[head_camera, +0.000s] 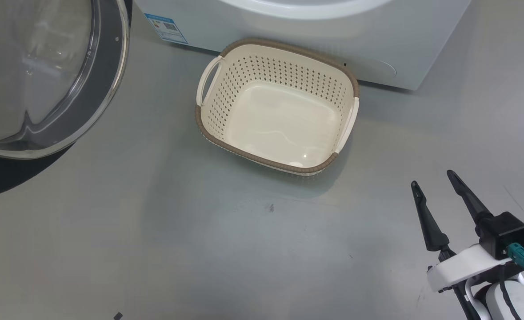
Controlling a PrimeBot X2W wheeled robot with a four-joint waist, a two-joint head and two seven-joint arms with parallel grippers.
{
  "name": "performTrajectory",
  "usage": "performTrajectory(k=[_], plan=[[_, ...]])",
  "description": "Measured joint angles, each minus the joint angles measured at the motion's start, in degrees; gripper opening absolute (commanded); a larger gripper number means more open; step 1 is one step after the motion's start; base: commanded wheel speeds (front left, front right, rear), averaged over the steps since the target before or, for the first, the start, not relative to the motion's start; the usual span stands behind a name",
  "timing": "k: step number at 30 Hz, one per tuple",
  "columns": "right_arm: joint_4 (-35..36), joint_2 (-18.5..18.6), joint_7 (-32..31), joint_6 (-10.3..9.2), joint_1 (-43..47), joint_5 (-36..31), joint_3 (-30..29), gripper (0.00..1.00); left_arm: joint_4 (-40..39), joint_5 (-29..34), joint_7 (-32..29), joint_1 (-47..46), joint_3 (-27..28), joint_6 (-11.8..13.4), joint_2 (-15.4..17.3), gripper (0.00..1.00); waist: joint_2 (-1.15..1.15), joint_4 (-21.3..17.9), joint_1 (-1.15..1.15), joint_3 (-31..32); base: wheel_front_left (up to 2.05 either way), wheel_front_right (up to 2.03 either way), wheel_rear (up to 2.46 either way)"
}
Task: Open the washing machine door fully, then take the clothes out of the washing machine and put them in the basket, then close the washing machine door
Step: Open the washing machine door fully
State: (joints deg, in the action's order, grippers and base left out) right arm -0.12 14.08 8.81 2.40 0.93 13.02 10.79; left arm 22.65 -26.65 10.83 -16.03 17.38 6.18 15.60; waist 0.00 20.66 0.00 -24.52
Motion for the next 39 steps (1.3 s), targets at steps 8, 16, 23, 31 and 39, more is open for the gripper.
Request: performTrajectory(k=[8, 16, 23, 31, 39], plan=[[0.44, 0.52, -0.43, 0.00, -0.46, -0.01, -0.41, 1.00, 3.27, 0.03, 0.01, -1.91, -0.64, -1.09, 1.26, 0.00, 0.00, -0.46, 0.00, -0.60, 0.00, 0.00, 0.00], [0.58, 0.46, -0.38, -0.01, -0.46, -0.01, -0.53, 1.00, 5.80, 0.21, 0.43, -3.09, -1.08, -1.52, 1.49, 0.00, 0.00, -0.64, -0.01, 0.00, 0.00, 0.00, 0.00], [-0.62, -0.86, 1.05, -0.01, -0.95, 0.01, 0.01, 1.00, 6.87, 1.82, 1.37, -3.28, -3.99, -2.71, 1.27, 0.00, 0.00, -0.70, 0.00, 2.56, 0.00, 0.00, 0.00], [-3.00, -3.56, 2.32, -0.02, -1.68, 0.93, 0.66, 1.00, 5.99, 5.13, 2.02, -2.71, -8.05, -4.49, 0.36, 0.00, 0.00, -1.52, 0.00, 6.54, 0.00, 0.00, 0.00], [-5.37, -5.65, 3.61, -0.11, -1.67, 2.04, 0.64, 1.00, 3.49, 7.30, 2.37, -0.09, -12.30, -6.00, -2.25, 0.00, 0.00, -3.07, 0.00, 11.10, 0.00, 0.00, 0.00]])
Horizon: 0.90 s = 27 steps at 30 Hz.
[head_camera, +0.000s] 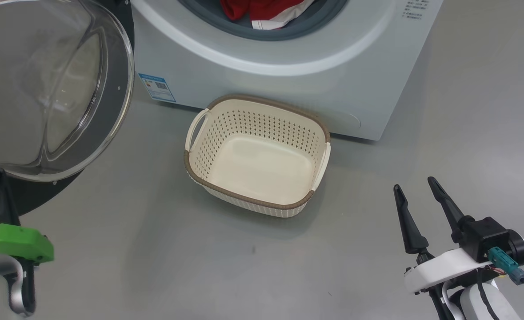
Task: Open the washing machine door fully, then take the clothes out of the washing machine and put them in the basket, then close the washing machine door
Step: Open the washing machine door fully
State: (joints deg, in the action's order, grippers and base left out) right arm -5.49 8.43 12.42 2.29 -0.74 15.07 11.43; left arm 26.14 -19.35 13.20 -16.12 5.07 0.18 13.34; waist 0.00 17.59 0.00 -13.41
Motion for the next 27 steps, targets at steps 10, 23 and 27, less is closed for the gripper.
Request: performTrajectory(k=[10, 23, 27], plan=[[-1.67, -1.82, 0.55, -0.70, 0.02, 0.63, -0.24, 1.00, -3.96, 0.40, 0.07, 3.61, -2.75, -0.32, -3.03, 0.00, 0.00, -2.75, 0.00, 4.79, 0.00, 0.00, 0.00], [-2.43, -2.64, 1.09, -1.00, 0.26, 1.20, -0.32, 1.00, -8.70, 0.76, 0.07, 10.75, -6.80, -1.58, -6.98, 0.00, 0.00, -9.29, 0.00, 9.12, 0.00, 0.00, 0.00], [-2.56, -2.71, 1.10, -1.02, 0.41, 1.46, -0.51, 1.00, -10.51, 0.73, 0.09, 12.33, -7.05, -1.58, -7.58, 0.00, 0.00, -11.29, 0.00, 9.93, 0.00, 0.00, 0.00]])
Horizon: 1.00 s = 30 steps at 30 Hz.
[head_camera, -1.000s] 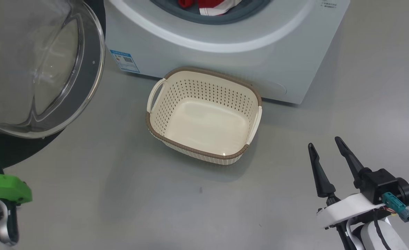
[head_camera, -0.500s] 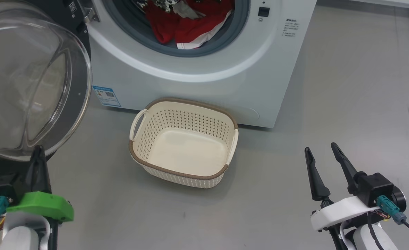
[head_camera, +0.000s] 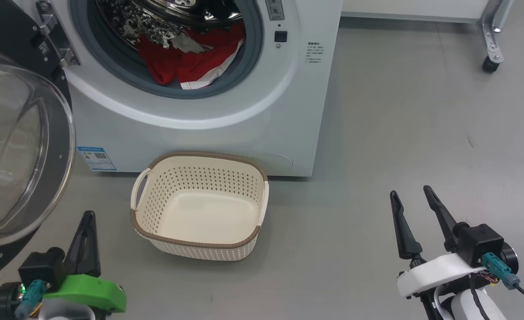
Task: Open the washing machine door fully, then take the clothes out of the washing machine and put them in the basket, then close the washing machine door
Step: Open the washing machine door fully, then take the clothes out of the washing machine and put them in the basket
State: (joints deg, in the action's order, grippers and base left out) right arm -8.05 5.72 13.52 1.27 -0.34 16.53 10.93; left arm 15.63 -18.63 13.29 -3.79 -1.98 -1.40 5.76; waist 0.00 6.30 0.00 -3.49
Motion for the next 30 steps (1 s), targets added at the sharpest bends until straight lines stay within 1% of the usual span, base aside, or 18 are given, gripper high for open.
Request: performTrajectory(k=[6, 8, 10, 15, 30], plan=[[-0.01, -0.15, 0.43, -0.40, 0.58, 0.00, -0.27, 1.00, -1.42, 0.02, 0.41, 2.67, -1.45, -0.49, -0.73, 0.00, 0.00, -2.63, 0.00, 0.80, 0.00, 0.00, 0.00], [0.00, -0.15, 0.43, -0.41, 0.88, 0.00, -0.56, 1.00, -1.92, 0.02, 0.42, 3.25, -2.16, -1.00, -0.87, 0.00, 0.00, -3.39, 0.00, 0.99, 0.00, 0.00, 0.00], [0.01, -0.14, 0.44, -0.42, 0.90, 0.00, -0.85, 1.00, -2.74, 0.12, 0.46, 3.67, -3.31, -1.51, -0.92, 1.00, 0.00, -4.02, 0.00, 1.14, 0.00, 0.00, 0.00], [0.18, -0.11, 0.48, -0.85, 1.04, 0.00, -1.36, 1.00, -4.41, 0.27, 0.47, 3.81, -5.09, -2.26, -1.45, 1.00, 0.00, -4.84, 0.00, 1.35, 0.00, 0.00, 0.00], [0.33, -0.11, 0.49, -0.83, 1.20, 0.00, -1.42, 1.00, -6.59, 1.18, 0.91, 5.30, -5.54, -2.34, -1.54, 1.00, 0.00, -5.36, 0.00, 1.32, 0.00, 0.00, 0.00]])
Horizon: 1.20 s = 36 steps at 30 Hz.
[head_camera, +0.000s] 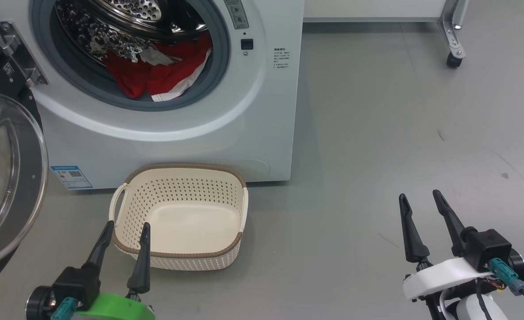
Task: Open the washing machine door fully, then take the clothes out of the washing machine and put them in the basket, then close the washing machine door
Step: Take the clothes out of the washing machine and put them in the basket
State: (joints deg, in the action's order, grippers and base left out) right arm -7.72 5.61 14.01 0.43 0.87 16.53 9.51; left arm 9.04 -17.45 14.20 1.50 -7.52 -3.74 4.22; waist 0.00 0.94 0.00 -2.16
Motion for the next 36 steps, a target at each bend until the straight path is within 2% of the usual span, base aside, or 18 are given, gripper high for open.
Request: performTrajectory(k=[36], plan=[[-0.01, -0.03, 0.10, 0.48, 0.82, -0.02, 0.00, 1.00, -2.04, 1.77, 0.07, 1.07, -1.41, 1.45, -0.40, 1.00, 0.00, 0.42, 0.00, -0.34, 0.00, 0.00, 0.00]])
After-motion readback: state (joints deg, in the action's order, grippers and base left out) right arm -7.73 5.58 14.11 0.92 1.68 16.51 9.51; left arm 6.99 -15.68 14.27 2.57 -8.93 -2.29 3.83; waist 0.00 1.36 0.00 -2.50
